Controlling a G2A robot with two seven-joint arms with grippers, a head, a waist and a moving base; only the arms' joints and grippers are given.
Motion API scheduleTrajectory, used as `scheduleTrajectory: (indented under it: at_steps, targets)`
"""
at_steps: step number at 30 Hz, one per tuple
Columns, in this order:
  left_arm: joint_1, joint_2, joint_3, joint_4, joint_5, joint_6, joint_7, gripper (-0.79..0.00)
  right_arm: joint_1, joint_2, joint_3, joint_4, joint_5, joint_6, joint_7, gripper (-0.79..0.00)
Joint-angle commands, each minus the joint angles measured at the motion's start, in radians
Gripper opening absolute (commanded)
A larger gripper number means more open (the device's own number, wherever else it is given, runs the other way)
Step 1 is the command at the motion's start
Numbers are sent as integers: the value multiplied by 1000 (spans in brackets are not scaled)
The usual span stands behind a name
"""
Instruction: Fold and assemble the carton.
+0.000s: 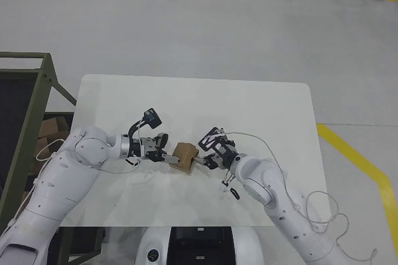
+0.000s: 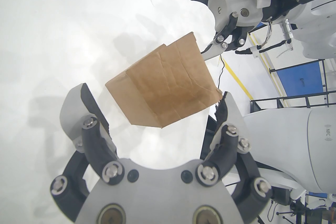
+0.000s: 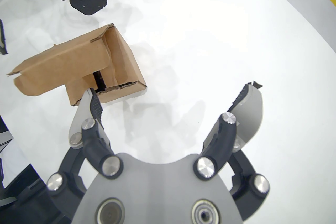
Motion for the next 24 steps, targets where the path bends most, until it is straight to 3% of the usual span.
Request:
scheduleTrajectory:
  at_steps: [1,11,14,17,18,24]
  targets:
    - [8,0,-3,2,-7,21,21,0,-7,1,7,-10,-5,9,-7,0]
    - [-17,0,9,75,-188,95,-67,0,-78,16,57,-103,-43,10,-62,0]
    - [-37,-5,29,84,-203,129,-87,-132,-76,15,42,-103,-55,1,-64,0]
    - [-56,-10,49,91,-196,157,-96,-212,-64,11,25,-93,-64,5,-63,0]
    - [-60,-11,55,95,-195,165,-96,-283,-61,10,20,-90,-64,6,-63,0]
    - [-77,-17,75,119,-191,172,-91,-385,-54,6,13,-83,-66,23,-79,0]
